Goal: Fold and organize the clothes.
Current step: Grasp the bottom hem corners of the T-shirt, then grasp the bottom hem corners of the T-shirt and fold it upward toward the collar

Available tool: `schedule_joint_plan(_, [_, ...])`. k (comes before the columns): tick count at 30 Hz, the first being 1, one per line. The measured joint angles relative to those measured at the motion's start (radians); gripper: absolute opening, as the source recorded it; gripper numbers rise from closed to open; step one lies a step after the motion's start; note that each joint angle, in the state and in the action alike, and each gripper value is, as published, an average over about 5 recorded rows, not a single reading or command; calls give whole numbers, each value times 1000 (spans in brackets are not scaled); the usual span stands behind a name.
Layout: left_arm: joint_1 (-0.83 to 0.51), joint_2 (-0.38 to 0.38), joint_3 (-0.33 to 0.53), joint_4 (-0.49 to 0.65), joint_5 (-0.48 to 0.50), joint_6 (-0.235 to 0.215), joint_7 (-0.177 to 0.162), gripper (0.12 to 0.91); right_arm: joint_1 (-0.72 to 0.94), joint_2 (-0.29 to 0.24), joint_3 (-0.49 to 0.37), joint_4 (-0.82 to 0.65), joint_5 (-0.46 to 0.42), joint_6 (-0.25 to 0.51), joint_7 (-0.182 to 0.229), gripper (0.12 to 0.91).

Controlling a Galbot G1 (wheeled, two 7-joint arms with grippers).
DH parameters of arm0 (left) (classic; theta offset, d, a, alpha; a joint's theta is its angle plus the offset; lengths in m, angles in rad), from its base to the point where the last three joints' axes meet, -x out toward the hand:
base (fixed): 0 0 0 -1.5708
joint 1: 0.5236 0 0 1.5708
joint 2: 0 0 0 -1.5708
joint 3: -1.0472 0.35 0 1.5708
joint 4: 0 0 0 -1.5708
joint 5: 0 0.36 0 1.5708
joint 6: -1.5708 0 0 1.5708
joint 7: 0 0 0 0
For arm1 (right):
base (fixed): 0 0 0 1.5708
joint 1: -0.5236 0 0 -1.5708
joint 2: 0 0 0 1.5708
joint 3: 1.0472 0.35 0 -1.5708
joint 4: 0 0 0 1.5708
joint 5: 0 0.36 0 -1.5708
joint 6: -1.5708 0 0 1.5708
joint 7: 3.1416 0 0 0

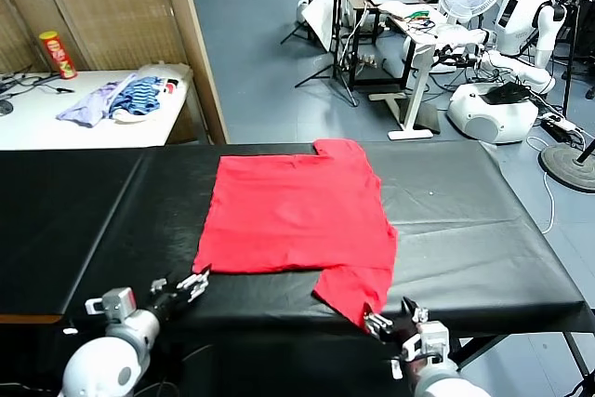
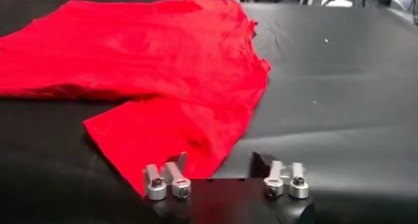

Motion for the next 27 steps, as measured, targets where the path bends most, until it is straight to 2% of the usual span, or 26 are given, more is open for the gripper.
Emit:
schedule_joint_plan(2, [1, -4, 2, -1, 3, 0, 0, 168, -11, -6, 11, 18, 10, -10, 7, 123])
schedule_joint_plan(4, [6, -8, 4, -6, 4, 0, -1, 129, -25, -14, 25, 47, 24, -26, 11, 122])
schedule_joint_plan(9, [34, -18, -2, -49, 6, 7, -20, 125, -67, -38, 61, 131, 57, -47, 4, 122])
schedule_joint_plan(12, [64, -23, -8, -94, 8, 15, -44, 125, -71, -57, 88, 155, 71, -26, -14, 122])
schedule_joint_plan(18, [138, -39, -28, -196, 12, 10, -60, 125, -6, -103, 127, 107, 116, 101, -65, 122])
schedule_joint_plan(23, [120, -67, -28, -217, 30, -40, -53, 125, 126, -144, 115, -30, 156, 254, -91, 122])
schedule_joint_plan(27, [55, -84, -10, -182, 61, -80, -46, 125, 248, -155, 92, -155, 162, 331, -105, 122])
